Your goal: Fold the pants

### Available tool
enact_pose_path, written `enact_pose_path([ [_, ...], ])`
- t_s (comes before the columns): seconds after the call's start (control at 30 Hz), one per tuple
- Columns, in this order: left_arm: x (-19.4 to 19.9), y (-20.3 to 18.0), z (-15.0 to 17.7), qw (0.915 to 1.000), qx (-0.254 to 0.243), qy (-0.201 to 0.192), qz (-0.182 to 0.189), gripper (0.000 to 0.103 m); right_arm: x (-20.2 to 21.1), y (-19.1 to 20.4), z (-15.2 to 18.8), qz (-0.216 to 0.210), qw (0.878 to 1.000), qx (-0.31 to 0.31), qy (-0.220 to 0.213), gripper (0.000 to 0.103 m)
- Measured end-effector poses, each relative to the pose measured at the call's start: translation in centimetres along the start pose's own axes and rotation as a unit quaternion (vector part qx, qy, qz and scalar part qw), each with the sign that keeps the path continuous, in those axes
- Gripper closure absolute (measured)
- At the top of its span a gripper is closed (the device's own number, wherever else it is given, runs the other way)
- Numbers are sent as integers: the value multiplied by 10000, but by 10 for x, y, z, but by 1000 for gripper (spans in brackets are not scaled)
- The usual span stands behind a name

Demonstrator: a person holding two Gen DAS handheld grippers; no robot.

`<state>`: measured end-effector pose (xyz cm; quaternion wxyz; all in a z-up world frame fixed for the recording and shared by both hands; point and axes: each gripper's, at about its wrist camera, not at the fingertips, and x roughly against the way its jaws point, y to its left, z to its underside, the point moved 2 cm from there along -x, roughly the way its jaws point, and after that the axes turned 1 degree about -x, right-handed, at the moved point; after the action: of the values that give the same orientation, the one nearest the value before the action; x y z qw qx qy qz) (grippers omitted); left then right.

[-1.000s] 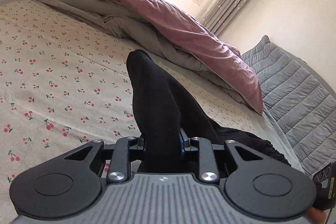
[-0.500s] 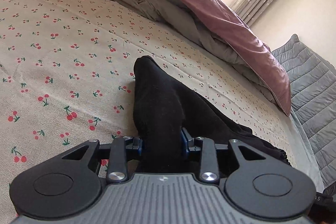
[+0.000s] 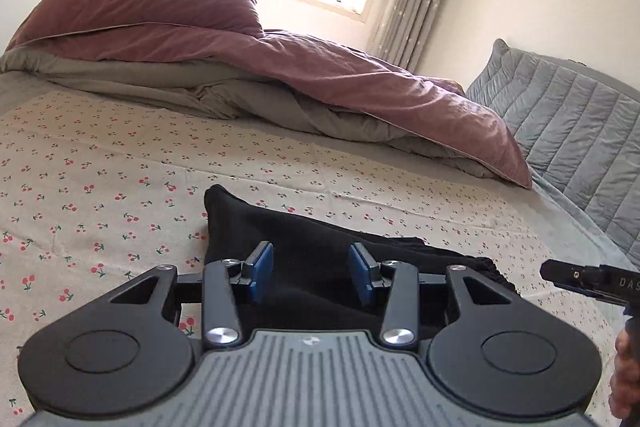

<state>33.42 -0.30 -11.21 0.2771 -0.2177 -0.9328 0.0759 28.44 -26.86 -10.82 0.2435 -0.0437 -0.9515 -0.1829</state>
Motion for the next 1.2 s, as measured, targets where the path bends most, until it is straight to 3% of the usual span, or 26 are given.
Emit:
enact_pose_path([
  [0.07,-12,-7,10,9996,-37,263,-66,70,-6,13,3,-161,9995,246,121,56],
  [0.1,-23,-7,16,9988,-23,468,-148,70,-12,19,7,-92,9991,329,244,78],
  [0.13,-33,-5,22,9972,-14,687,-311,70,-18,22,12,10,9985,393,373,85],
  [0.2,-49,0,34,9932,-136,979,-615,75,-33,25,23,185,9962,500,689,84],
  [0.3,-50,-8,37,9908,-516,963,-803,77,-61,23,40,443,9902,710,1117,84],
  [0.47,-43,-7,42,9904,-571,925,-852,77,-62,33,46,722,9868,1015,1032,81],
  [0.6,-31,-10,40,9905,-408,927,-928,77,-56,31,46,642,9886,1012,915,78],
  [0.7,-2,-22,41,9895,-272,884,-1114,77,-38,38,41,677,9897,969,806,74],
  [0.83,28,-40,47,9862,-484,757,-1394,75,-6,53,40,479,9910,1019,717,74],
  [1.0,54,-42,51,9875,193,932,-1259,70,34,66,46,398,9904,1170,617,71],
  [1.13,84,-53,65,9872,201,802,-1367,67,64,73,55,412,9921,1054,537,67],
  [1.2,98,-56,71,9873,282,767,-1360,58,78,75,64,356,9932,956,553,64],
])
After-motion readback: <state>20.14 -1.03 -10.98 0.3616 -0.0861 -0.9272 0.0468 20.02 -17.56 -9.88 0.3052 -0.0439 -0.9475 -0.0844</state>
